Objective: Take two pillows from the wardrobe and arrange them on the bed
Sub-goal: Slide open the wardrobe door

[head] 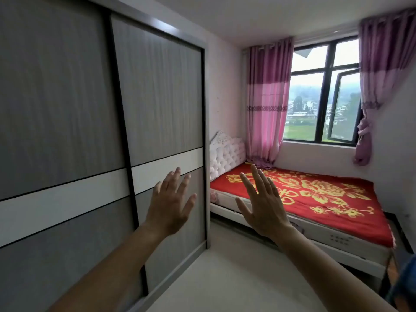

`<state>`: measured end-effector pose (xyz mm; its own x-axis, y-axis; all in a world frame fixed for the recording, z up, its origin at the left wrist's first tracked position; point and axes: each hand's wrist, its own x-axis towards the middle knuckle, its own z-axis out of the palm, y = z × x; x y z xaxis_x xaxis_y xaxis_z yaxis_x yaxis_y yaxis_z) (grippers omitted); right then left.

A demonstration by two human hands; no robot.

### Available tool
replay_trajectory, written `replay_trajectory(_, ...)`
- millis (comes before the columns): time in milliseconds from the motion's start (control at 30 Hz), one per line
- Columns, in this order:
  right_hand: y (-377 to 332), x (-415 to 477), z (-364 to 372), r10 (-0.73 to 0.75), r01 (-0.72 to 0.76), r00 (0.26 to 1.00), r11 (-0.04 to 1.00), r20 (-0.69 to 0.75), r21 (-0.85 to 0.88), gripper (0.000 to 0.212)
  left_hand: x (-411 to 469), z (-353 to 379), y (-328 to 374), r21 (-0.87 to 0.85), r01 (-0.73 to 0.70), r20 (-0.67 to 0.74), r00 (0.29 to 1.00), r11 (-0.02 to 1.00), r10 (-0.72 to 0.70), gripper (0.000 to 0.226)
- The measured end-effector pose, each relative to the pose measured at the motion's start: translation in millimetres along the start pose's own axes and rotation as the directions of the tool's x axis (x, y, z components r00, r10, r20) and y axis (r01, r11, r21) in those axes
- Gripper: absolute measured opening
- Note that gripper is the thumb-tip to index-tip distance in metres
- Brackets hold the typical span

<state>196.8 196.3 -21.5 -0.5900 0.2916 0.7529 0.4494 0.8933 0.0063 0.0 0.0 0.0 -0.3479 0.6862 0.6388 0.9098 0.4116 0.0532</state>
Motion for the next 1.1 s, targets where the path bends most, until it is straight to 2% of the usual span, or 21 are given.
replay_trajectory(200, -4.7, 1.7, 47.7, 0.062, -0.060, 0.997, 0.997, 0.041, -0.038, 0.068, 4.4, 38.1, -33.7, 0.037, 0.001, 0.023, 1.000, 0.999, -0.002, 0.067)
replay_trajectory(400, 37.9, 15.9, 114.6, 0.053, -0.041, 0.989, 0.995, 0.141, -0.087, 0.068, 36.9, 108.7, -46.3, 0.067, -0.007, 0.109, 0.994, 0.998, 0.000, 0.071)
replay_trajectory(633, 138.7, 73.6, 219.5, 0.066, -0.055, 0.979, 0.996, 0.192, -0.065, 0.069, 143.5, 216.6, -28.7, 0.130, 0.020, 0.161, 0.986, 0.991, -0.041, 0.068)
replay_trajectory(733, 183.7, 107.2, 258.1, 0.039, -0.033, 0.972, 0.999, 0.232, -0.030, 0.069, 200.3, 252.2, -23.1, 0.162, 0.032, 0.191, 0.980, 0.986, -0.063, 0.065)
replay_trajectory(833, 222.5, 146.9, 293.7, -0.011, 0.011, 0.971, 1.000, 0.240, 0.000, 0.069, 253.0, 277.9, -24.1, 0.206, 0.033, 0.165, 0.984, 0.978, -0.068, 0.069)
replay_trajectory(1100, 268.7, 228.2, 416.9, -0.045, 0.009, 0.944, 0.994, 0.326, 0.111, 0.069, 334.9, 365.8, -71.1, 0.212, 0.133, 0.158, 0.973, 0.968, -0.169, 0.072)
